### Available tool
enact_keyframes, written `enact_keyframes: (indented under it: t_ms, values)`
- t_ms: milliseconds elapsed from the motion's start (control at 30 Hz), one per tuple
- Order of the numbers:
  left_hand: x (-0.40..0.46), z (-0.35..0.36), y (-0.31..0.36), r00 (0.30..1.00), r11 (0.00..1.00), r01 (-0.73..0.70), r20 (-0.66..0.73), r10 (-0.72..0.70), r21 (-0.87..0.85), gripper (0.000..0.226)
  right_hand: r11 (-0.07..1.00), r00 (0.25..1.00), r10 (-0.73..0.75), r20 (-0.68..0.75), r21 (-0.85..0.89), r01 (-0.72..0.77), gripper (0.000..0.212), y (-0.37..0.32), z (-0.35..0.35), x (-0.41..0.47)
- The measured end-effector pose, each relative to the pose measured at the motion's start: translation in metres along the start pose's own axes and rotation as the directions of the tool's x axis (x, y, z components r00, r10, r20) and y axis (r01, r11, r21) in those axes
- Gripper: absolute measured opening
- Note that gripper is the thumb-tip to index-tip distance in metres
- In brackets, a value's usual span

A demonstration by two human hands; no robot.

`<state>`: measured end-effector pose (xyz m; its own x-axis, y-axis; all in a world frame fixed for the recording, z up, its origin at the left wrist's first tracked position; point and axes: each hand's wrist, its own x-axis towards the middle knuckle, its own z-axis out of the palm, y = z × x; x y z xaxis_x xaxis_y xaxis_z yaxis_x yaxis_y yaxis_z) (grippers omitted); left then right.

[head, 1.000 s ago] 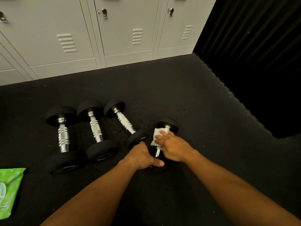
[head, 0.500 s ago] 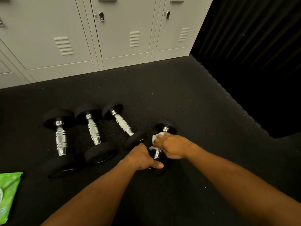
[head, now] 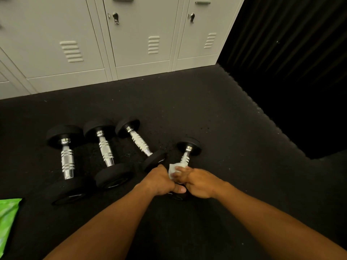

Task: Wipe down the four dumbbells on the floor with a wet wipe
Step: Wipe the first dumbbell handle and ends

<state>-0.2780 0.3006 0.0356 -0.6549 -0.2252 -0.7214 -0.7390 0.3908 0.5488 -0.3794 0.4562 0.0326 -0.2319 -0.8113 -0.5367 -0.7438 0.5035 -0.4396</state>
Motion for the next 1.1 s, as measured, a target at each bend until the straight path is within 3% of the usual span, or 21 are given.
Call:
enact_keyframes:
  t_ms: [133,333,400,533,600,700,900,1000,1100]
  values:
    - [0.002,0.001,-0.002,1.000,1.000,-0.003,-0.007,0.003,-0.005,0.113,0.955,0.995,0.092,-0.046,0.287,-0.075,0.060,0.011,0.015,-0.018]
    - [0.004,0.001,-0.003,1.000,0.999,-0.012,-0.003,0.012,-0.039,0.120,0.755,0.938,0.316,-0.142,0.637,-0.158,0.052,0.007,0.042,-0.036]
    - [0.004,0.001,-0.003,1.000,0.999,-0.014,-0.003,0.014,-0.035,0.119,0.590,0.887,0.448,-0.113,0.783,-0.198,0.050,0.002,0.048,-0.033]
    - [0.005,0.000,-0.004,1.000,1.000,-0.014,-0.007,0.014,-0.013,0.116,0.079,0.793,0.605,0.067,0.986,-0.144,0.041,-0.012,0.027,-0.015]
    - [0.006,0.000,-0.003,1.000,1.000,-0.008,-0.006,0.008,-0.006,0.115,-0.031,0.753,0.649,0.110,0.992,-0.118,0.035,-0.009,0.012,-0.004]
    - [0.006,0.000,-0.002,1.000,1.000,-0.003,-0.008,0.003,0.007,0.113,-0.110,0.702,0.694,0.162,0.987,-0.119,0.030,-0.002,-0.006,0.011]
    - [0.007,-0.001,-0.001,1.000,1.000,0.004,0.010,-0.004,0.024,0.118,-0.198,0.621,0.775,0.114,0.978,0.068,0.020,0.008,-0.025,0.034]
    - [0.006,0.000,-0.001,1.000,0.999,0.010,0.004,-0.011,0.032,0.120,-0.252,0.605,0.789,0.109,0.955,0.156,0.019,0.009,-0.023,0.041]
    - [0.006,0.000,-0.001,1.000,0.999,0.013,0.008,-0.013,0.031,0.121,-0.260,0.613,0.782,0.114,0.953,0.154,0.019,0.005,-0.017,0.043]
